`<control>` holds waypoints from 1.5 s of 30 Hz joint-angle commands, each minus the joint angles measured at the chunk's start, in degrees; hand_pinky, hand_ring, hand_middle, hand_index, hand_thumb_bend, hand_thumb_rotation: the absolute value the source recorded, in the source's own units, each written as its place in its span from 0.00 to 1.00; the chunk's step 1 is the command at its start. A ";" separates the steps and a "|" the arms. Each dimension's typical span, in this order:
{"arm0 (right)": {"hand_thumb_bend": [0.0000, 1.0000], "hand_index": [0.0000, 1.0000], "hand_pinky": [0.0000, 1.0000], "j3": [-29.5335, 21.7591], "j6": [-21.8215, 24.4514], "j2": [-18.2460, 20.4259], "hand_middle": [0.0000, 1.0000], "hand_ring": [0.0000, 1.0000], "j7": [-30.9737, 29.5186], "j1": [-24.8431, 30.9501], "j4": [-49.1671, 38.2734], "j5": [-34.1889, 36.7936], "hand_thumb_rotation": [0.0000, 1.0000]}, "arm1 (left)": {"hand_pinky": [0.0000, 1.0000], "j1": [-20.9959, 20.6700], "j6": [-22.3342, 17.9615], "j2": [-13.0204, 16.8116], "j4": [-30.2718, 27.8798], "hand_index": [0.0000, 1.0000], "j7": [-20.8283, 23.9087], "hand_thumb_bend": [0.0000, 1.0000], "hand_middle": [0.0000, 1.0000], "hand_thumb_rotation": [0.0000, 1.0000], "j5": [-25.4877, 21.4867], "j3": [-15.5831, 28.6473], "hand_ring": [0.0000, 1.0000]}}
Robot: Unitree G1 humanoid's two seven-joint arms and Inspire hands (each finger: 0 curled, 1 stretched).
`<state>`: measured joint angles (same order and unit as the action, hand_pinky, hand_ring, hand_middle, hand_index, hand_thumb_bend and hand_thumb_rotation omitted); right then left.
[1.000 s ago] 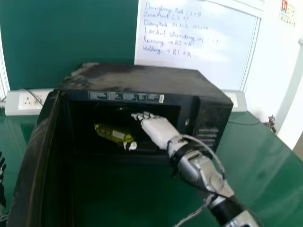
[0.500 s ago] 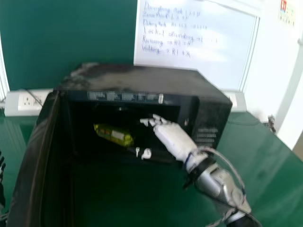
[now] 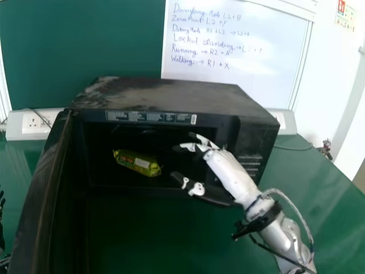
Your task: Put biscuit inside oven
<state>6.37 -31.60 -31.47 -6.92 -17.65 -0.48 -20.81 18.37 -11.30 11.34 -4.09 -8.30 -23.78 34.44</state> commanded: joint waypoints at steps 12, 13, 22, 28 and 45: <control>0.74 0.62 0.53 -11.13 -13.67 8.58 0.54 0.52 20.41 0.05 12.41 -0.01 1.00 | 0.86 0.96 -0.18 -0.07 -2.72 0.97 -1.84 1.00 0.92 0.79 -2.25 0.01 0.90; 0.73 0.61 0.53 -11.79 -14.67 8.56 0.53 0.51 21.82 -0.53 14.10 -0.59 1.00 | 0.87 1.20 -0.36 -0.17 -3.19 0.98 -2.15 1.00 0.93 0.80 -2.32 -0.19 0.91; 0.70 0.57 0.51 -14.30 -20.96 7.69 0.52 0.49 26.56 -3.92 27.53 1.00 1.00 | 0.86 2.38 -2.32 -1.61 -6.55 0.97 -2.52 0.98 0.93 0.82 -0.65 -1.35 0.90; 0.67 0.55 0.50 -14.95 -23.94 7.45 0.53 0.49 28.50 -5.49 33.50 0.19 1.00 | 0.86 2.80 -3.16 -2.39 -8.20 0.97 -2.33 0.98 0.93 0.81 -0.42 -2.01 0.91; 0.59 0.57 0.51 -15.50 -18.53 8.85 0.50 0.47 33.03 -7.91 37.01 1.95 1.00 | 0.87 4.36 -2.91 -4.48 -12.67 0.97 -2.69 0.92 0.94 0.85 -1.87 -3.58 0.92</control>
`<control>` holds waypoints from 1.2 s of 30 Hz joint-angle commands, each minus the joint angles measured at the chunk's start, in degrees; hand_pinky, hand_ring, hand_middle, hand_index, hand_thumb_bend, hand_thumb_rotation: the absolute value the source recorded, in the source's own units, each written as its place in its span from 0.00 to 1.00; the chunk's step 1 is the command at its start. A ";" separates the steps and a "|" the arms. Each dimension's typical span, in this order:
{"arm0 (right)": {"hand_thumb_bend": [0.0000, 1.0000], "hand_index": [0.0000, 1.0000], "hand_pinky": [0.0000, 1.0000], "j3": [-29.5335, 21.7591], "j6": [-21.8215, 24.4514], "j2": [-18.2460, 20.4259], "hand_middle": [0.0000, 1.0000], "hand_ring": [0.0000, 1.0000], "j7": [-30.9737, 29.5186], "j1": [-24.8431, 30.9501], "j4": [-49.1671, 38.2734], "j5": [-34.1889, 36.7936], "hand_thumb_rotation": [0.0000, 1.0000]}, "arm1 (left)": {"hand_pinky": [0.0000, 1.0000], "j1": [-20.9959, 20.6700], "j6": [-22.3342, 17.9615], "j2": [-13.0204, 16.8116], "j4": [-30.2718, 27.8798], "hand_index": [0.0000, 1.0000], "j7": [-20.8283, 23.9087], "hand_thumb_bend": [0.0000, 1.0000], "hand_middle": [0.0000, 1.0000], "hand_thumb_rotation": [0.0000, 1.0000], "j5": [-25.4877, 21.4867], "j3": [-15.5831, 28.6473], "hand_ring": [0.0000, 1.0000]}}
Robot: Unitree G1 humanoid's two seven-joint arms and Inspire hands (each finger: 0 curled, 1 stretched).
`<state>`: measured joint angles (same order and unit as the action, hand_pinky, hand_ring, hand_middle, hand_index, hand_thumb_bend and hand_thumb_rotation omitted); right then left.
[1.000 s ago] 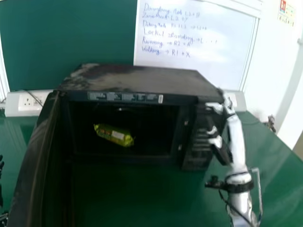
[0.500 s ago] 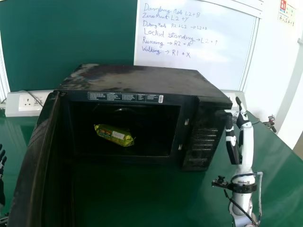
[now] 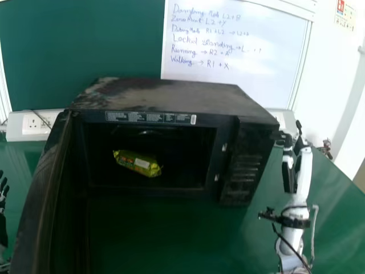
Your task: Put biscuit inside oven
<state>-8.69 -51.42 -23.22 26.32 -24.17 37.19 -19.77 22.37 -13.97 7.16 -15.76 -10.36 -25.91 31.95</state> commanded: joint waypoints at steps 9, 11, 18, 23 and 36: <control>0.65 0.57 0.54 -1.25 6.20 1.44 0.48 0.47 -2.43 -2.65 0.82 6.25 1.00 | 0.85 1.88 -1.04 -1.07 -2.77 0.97 -0.98 0.95 0.92 0.84 1.49 -3.12 0.90; 0.65 0.55 0.51 -1.55 8.16 1.92 0.48 0.46 -2.63 -2.77 0.90 7.28 1.00 | 0.86 2.21 -1.34 -1.23 -3.05 0.97 -1.47 0.94 0.93 0.84 1.38 -3.53 0.91; 0.74 0.53 0.47 -2.65 13.36 3.63 0.45 0.41 -5.40 -2.60 0.25 12.03 1.00 | 0.86 3.42 -2.62 -2.27 -4.05 0.97 -2.57 0.94 0.93 0.80 1.97 -5.65 0.90; 0.76 0.53 0.48 -3.01 14.63 3.65 0.45 0.42 -6.46 -2.67 -0.09 12.86 1.00 | 0.85 5.10 -1.62 -3.34 -6.73 0.97 -2.23 0.91 0.93 0.83 3.25 -8.31 0.90; 0.77 0.53 0.50 -3.53 14.82 3.10 0.45 0.43 -7.00 -3.96 1.93 12.72 1.00 | 0.87 8.29 -2.54 -5.70 -11.07 0.95 -1.55 0.89 0.93 0.88 9.61 -16.13 0.90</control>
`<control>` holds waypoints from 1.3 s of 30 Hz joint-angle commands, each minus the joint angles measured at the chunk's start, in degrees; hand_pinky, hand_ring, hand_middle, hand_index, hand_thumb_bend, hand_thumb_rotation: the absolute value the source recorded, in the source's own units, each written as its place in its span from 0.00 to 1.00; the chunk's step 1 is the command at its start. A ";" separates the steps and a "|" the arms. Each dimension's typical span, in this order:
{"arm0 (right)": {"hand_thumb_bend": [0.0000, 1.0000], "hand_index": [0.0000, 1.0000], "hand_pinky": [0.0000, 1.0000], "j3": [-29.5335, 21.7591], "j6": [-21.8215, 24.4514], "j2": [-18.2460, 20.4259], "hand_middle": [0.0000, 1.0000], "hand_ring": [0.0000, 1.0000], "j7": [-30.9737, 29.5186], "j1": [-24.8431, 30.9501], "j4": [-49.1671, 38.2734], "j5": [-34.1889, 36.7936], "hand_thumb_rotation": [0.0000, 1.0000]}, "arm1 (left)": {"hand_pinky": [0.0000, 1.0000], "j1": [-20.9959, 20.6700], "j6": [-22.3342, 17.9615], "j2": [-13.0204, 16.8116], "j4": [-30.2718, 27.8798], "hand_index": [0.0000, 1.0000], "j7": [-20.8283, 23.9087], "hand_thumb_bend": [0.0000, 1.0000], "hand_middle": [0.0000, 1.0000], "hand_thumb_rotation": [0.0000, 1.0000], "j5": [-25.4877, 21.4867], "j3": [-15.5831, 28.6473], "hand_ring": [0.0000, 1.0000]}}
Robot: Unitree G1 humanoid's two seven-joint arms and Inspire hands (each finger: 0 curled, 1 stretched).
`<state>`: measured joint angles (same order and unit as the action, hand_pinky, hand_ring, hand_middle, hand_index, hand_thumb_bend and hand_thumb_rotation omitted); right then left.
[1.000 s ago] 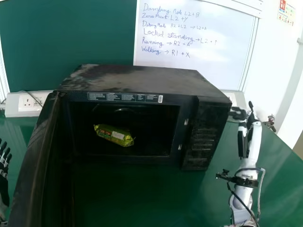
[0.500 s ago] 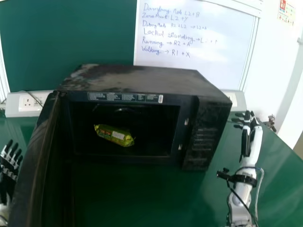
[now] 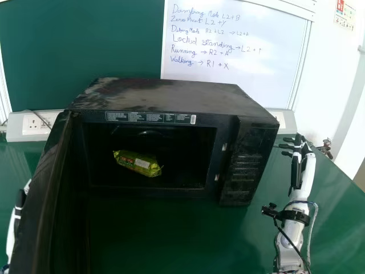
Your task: Put biscuit inside oven
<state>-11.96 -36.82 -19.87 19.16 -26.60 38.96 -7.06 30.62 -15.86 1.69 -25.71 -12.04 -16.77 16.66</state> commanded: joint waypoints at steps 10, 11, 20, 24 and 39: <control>0.77 0.53 0.46 -0.13 0.70 -0.30 0.45 0.42 -0.16 -1.26 -0.54 -0.40 1.00 | 0.86 1.33 -1.91 -0.47 -2.45 0.97 -0.06 0.91 0.94 0.85 2.12 -4.23 0.90; 0.77 0.53 0.47 -0.11 0.84 -0.33 0.45 0.42 -0.04 -1.26 -0.57 -0.52 1.00 | 0.86 1.49 -1.92 -0.40 -2.58 0.97 -0.04 0.92 0.93 0.85 2.49 -4.54 0.90; 0.78 0.53 0.48 0.04 3.31 -0.49 0.46 0.42 0.13 -0.84 -2.17 -1.14 1.00 | 0.88 3.07 -1.81 0.86 -3.32 0.98 -1.18 0.92 0.94 0.86 4.08 -7.38 0.92; 0.79 0.54 0.48 -0.10 3.34 -0.40 0.46 0.43 -0.10 -0.89 -1.89 -0.90 1.00 | 0.91 3.88 -0.27 1.97 -5.37 1.00 -1.40 0.93 0.96 0.86 4.15 -8.73 0.94; 0.78 0.53 0.45 -0.11 4.85 -0.24 0.45 0.41 -0.32 -0.32 -3.95 -0.97 1.00 | 0.93 2.57 3.35 6.65 -7.73 1.00 -3.93 0.98 0.96 0.85 4.58 -11.23 0.95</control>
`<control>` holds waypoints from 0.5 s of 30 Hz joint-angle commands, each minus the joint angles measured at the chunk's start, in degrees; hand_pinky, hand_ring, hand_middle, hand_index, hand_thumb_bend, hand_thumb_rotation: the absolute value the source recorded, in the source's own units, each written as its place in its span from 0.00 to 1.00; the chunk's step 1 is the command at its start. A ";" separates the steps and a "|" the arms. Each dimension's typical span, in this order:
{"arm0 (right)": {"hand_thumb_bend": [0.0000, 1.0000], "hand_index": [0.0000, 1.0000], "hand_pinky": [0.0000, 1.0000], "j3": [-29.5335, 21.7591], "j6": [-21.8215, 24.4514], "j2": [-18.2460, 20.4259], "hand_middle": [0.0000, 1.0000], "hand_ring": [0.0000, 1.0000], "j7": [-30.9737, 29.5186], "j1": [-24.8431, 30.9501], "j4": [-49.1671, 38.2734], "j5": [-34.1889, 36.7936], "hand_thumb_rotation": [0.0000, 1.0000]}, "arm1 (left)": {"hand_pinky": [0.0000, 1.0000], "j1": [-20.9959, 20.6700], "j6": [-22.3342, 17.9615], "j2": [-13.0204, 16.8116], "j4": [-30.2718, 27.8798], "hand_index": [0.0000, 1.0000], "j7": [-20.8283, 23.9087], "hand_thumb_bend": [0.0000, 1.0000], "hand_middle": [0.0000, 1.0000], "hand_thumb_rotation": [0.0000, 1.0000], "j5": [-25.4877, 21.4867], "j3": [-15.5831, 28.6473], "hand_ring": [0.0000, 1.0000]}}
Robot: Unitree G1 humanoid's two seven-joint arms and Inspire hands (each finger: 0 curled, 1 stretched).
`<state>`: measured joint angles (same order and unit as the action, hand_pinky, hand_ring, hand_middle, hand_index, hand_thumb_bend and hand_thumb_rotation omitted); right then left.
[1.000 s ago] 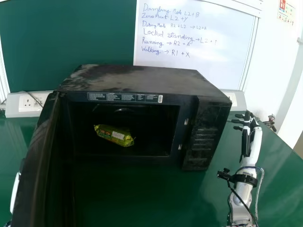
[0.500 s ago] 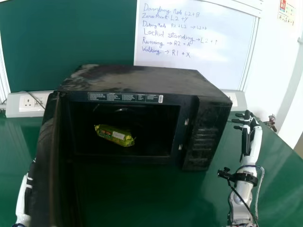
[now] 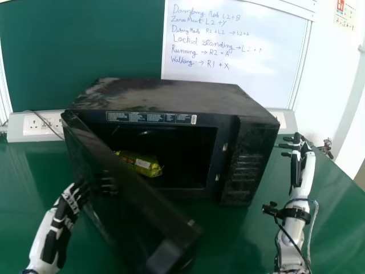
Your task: Put biscuit inside oven
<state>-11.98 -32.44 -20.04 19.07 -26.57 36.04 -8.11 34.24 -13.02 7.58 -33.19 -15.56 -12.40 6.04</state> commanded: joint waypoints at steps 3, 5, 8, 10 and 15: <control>0.79 0.53 0.46 -0.13 0.83 0.09 0.45 0.41 0.10 -0.22 -1.50 -0.07 1.00 | 0.92 -1.97 0.83 1.15 -0.28 1.00 -0.39 0.98 0.95 0.84 0.98 -0.92 0.95; 0.80 0.53 0.45 -0.10 1.32 0.13 0.45 0.41 0.32 -0.11 -2.00 -0.33 1.00 | 0.91 -2.62 1.34 1.37 -0.39 1.00 -0.25 0.97 0.95 0.85 1.38 -1.18 0.95; 0.80 0.53 0.45 -0.09 1.63 0.12 0.45 0.41 0.11 0.01 -2.38 -0.27 1.00 | 0.91 -3.68 1.67 1.89 -0.19 1.00 -0.01 0.95 0.95 0.85 2.78 -1.47 0.95; 0.81 0.53 0.47 -0.08 1.80 0.17 0.45 0.41 0.10 0.11 -2.66 -0.27 1.00 | 0.90 -4.35 2.29 2.13 -0.22 1.00 0.20 0.94 0.95 0.86 3.63 -1.73 0.94; 0.81 0.53 0.46 0.00 2.38 0.19 0.45 0.42 0.77 0.47 -3.35 -1.00 1.00 | 0.91 -6.81 6.11 3.33 -0.97 1.00 0.00 0.94 0.95 0.87 4.39 -2.41 0.94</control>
<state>-11.99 -30.54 -20.00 19.37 -26.11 33.61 -8.66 28.70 -8.29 10.14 -33.39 -15.51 -8.48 4.26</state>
